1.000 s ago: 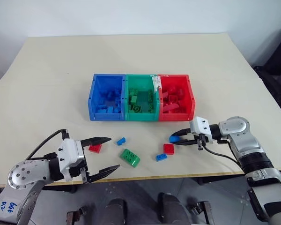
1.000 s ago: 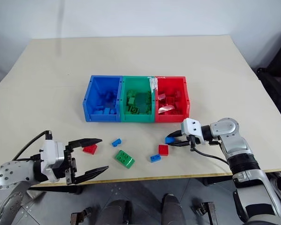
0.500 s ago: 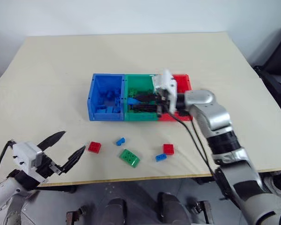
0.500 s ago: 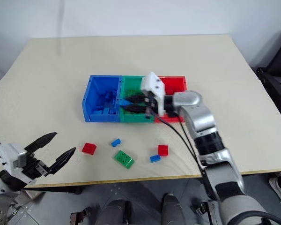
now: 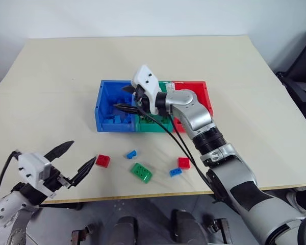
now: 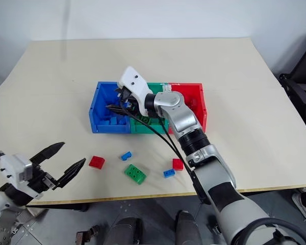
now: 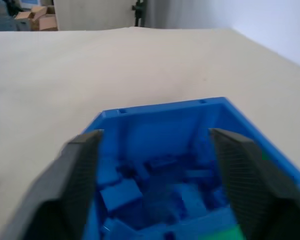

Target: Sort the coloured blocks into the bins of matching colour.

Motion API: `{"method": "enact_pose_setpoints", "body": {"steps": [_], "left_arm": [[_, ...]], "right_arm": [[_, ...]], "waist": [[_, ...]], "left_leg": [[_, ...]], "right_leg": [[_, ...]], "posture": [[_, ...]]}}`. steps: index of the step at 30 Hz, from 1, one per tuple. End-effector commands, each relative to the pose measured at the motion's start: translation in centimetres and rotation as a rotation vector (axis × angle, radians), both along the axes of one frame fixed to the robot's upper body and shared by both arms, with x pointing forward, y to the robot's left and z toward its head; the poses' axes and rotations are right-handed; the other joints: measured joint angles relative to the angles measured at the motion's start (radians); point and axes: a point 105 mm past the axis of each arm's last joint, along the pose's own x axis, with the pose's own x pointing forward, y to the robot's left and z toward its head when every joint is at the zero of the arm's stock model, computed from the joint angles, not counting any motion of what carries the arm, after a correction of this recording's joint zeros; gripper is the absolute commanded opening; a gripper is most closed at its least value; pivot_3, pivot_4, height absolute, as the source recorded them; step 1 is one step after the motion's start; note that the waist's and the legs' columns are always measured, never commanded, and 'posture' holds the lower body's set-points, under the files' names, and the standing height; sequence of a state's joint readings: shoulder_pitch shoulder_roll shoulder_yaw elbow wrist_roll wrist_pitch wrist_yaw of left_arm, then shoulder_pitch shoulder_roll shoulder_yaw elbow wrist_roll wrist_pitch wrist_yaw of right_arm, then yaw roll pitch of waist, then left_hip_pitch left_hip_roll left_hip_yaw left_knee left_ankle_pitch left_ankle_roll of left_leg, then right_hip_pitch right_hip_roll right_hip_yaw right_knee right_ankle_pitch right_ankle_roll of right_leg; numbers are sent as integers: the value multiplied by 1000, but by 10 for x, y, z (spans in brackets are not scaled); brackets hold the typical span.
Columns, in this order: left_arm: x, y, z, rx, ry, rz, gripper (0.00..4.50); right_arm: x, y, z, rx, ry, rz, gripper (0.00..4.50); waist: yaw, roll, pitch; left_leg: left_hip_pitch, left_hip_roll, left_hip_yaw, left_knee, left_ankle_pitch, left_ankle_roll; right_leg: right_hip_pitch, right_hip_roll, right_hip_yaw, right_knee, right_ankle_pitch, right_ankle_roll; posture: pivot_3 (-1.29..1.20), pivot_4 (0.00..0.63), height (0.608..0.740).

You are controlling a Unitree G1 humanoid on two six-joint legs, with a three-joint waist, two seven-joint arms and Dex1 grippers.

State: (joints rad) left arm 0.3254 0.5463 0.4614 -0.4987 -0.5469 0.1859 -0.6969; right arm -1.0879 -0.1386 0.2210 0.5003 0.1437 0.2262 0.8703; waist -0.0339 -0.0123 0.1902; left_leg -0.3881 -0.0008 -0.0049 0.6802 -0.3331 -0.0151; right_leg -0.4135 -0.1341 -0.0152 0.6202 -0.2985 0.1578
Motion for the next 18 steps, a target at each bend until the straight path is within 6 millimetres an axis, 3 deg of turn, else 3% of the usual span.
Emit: {"method": "enact_pose_setpoints", "body": {"steps": [1,2,6,12,15,18], "left_arm": [[4,-21,8,41,-3,-132,4500],[5,-23,9,48,-3,-150,4500],[16,-53,14,69,-8,-321,4500],[25,-84,14,79,-1,-514,4500],[27,-91,12,91,-7,-574,4500],[28,-96,10,94,-18,-613,4500]], "right_arm": [[-21,-36,15,66,-73,68,4484],[-25,-42,14,67,-76,80,4484],[-50,-114,-25,-80,-123,65,4484],[-90,-202,-75,-193,22,-32,4484],[-105,-228,-98,-256,97,-62,4484],[-114,-239,-117,-314,146,-53,4484]], "waist": [[7,0,0],[8,0,0],[16,0,0],[16,0,0],[7,0,0],[4,0,0]], "left_leg": [[0,0,0,0,0,0],[-1,-1,0,0,0,0],[-1,-1,2,1,-1,1],[0,1,13,1,-2,3],[2,2,15,1,-2,3],[4,3,17,2,-2,3]], "right_leg": [[0,0,-1,0,0,0],[1,0,-3,0,0,0],[2,-1,-4,-1,0,0],[3,-1,-6,-7,1,1],[5,0,-5,-8,1,3],[6,1,-4,-8,2,4]], "posture": [[0,150,740],[0,150,740],[0,150,740],[0,150,740],[0,150,740],[0,150,740]]}}
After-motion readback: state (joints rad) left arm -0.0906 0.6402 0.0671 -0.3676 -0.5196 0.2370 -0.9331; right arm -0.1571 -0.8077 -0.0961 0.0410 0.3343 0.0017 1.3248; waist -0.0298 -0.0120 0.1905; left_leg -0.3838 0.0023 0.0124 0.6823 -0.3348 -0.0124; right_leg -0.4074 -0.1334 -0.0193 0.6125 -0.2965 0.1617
